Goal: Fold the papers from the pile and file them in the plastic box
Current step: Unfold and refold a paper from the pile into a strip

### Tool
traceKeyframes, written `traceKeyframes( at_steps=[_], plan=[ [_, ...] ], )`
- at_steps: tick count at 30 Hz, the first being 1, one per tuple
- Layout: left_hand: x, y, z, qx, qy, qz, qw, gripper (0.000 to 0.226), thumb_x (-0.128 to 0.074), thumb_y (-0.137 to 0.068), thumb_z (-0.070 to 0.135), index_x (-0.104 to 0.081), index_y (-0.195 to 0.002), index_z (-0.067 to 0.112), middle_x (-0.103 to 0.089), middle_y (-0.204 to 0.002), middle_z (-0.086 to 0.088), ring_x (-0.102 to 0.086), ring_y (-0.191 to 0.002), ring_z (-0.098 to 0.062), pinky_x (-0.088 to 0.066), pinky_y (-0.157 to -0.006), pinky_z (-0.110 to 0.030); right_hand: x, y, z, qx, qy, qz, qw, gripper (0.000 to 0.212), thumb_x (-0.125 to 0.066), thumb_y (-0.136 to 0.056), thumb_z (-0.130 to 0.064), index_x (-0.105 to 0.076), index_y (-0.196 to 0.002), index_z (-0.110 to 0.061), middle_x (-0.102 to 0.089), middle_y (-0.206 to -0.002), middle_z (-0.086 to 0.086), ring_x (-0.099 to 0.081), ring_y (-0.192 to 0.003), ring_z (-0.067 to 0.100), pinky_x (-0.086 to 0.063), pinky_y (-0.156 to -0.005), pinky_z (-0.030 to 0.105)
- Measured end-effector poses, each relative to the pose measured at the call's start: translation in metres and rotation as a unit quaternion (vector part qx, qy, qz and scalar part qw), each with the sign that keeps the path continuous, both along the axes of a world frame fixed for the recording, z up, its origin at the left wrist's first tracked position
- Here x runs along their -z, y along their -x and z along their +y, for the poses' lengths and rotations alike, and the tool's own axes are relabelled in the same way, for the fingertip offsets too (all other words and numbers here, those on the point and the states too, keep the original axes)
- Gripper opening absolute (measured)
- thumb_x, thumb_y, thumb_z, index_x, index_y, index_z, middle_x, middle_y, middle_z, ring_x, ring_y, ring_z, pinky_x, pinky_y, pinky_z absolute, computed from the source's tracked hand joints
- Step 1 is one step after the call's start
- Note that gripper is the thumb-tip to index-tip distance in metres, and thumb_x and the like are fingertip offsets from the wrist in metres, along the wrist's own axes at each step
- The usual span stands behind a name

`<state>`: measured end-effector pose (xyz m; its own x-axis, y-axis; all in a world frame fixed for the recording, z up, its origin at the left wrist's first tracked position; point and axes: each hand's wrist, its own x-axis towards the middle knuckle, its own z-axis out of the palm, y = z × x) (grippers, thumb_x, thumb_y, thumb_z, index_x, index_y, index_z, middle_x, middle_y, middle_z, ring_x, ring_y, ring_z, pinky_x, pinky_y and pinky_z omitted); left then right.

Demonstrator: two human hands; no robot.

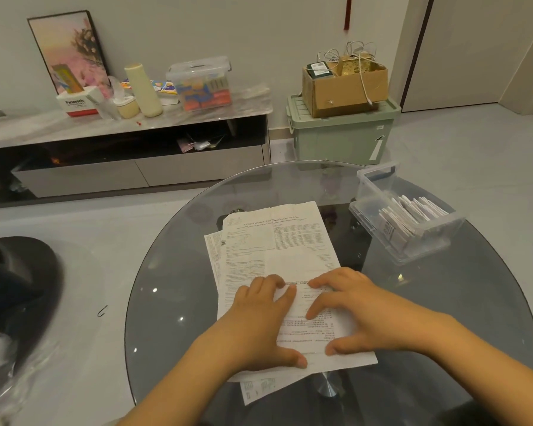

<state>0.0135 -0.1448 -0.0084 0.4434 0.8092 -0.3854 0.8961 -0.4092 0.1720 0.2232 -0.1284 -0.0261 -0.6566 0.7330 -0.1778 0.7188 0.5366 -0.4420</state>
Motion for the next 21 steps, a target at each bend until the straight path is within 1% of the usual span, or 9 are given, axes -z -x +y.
traceKeyframes(
  at_steps=[3,6,10,12,15,17,19,21],
  plan=[
    [0.000,0.000,0.001,0.027,-0.005,-0.030,0.999,0.090,-0.060,-0.081,0.059,-0.009,-0.150,0.031,-0.008,-0.150,0.010,-0.010,-0.136,-0.014,-0.015,-0.114,-0.031,0.000,0.002,0.001,0.004,0.002,0.000,1.000,0.047,-0.063,-0.076,-0.059,-0.050,-0.119,-0.047,-0.020,-0.146,-0.018,-0.008,-0.136,0.005,-0.015,-0.116,0.031],
    [0.000,-0.003,0.000,0.041,-0.022,-0.040,0.998,0.075,-0.056,-0.086,0.053,-0.019,-0.148,0.032,-0.013,-0.150,0.009,-0.013,-0.136,-0.010,-0.017,-0.112,-0.027,0.000,0.002,0.000,0.013,0.009,0.003,1.000,0.047,-0.065,-0.075,-0.058,-0.051,-0.118,-0.047,-0.020,-0.146,-0.019,-0.008,-0.136,0.005,-0.017,-0.115,0.031],
    [-0.001,-0.004,0.000,0.049,-0.023,-0.038,0.998,0.061,-0.049,-0.091,0.050,-0.027,-0.146,0.035,-0.015,-0.152,0.009,-0.013,-0.137,-0.010,-0.020,-0.112,-0.028,-0.002,0.001,-0.003,0.014,0.021,0.010,1.000,0.053,-0.066,-0.069,-0.065,-0.050,-0.116,-0.046,-0.021,-0.145,-0.021,-0.008,-0.136,0.004,-0.020,-0.115,0.032],
    [-0.003,-0.001,0.002,0.043,-0.015,-0.049,0.998,0.055,-0.048,-0.092,0.050,-0.033,-0.143,0.036,-0.019,-0.153,0.011,-0.014,-0.138,-0.008,-0.023,-0.112,-0.028,-0.004,0.002,-0.003,0.011,0.013,0.001,1.000,0.052,-0.065,-0.070,-0.064,-0.051,-0.116,-0.046,-0.021,-0.147,-0.019,-0.008,-0.137,0.005,-0.018,-0.115,0.031],
    [-0.005,0.000,0.002,0.043,-0.014,-0.053,0.998,0.052,-0.047,-0.093,0.049,-0.036,-0.142,0.036,-0.021,-0.153,0.011,-0.015,-0.138,-0.007,-0.022,-0.112,-0.027,-0.007,0.003,-0.004,0.007,-0.008,-0.012,1.000,0.041,-0.061,-0.078,-0.057,-0.054,-0.116,-0.043,-0.022,-0.150,-0.018,-0.008,-0.137,0.003,-0.012,-0.113,0.023],
    [-0.006,0.000,0.002,0.043,-0.012,-0.054,0.998,0.053,-0.046,-0.093,0.050,-0.035,-0.142,0.036,-0.020,-0.154,0.011,-0.015,-0.138,-0.008,-0.021,-0.112,-0.028,-0.008,0.003,-0.004,0.002,-0.016,-0.012,1.000,0.036,-0.059,-0.081,-0.054,-0.057,-0.115,-0.041,-0.025,-0.150,-0.018,-0.010,-0.138,0.002,-0.009,-0.112,0.022],
    [-0.007,0.002,0.001,0.039,0.004,-0.062,0.997,0.055,-0.048,-0.091,0.052,-0.035,-0.142,0.037,-0.018,-0.154,0.013,-0.013,-0.139,-0.006,-0.021,-0.113,-0.028,-0.009,0.003,-0.003,0.001,-0.027,0.002,1.000,0.031,-0.057,-0.083,-0.052,-0.061,-0.112,-0.040,-0.033,-0.147,-0.017,-0.016,-0.139,0.003,-0.012,-0.113,0.022],
    [-0.009,0.006,0.002,0.029,0.033,-0.073,0.996,0.058,-0.052,-0.088,0.055,-0.035,-0.141,0.039,-0.016,-0.154,0.017,-0.011,-0.139,-0.003,-0.021,-0.114,-0.029,-0.009,0.002,-0.001,0.011,-0.036,0.020,0.999,0.025,-0.057,-0.086,-0.046,-0.066,-0.106,-0.035,-0.045,-0.141,-0.014,-0.027,-0.137,0.004,-0.020,-0.112,0.023]
  ],
)
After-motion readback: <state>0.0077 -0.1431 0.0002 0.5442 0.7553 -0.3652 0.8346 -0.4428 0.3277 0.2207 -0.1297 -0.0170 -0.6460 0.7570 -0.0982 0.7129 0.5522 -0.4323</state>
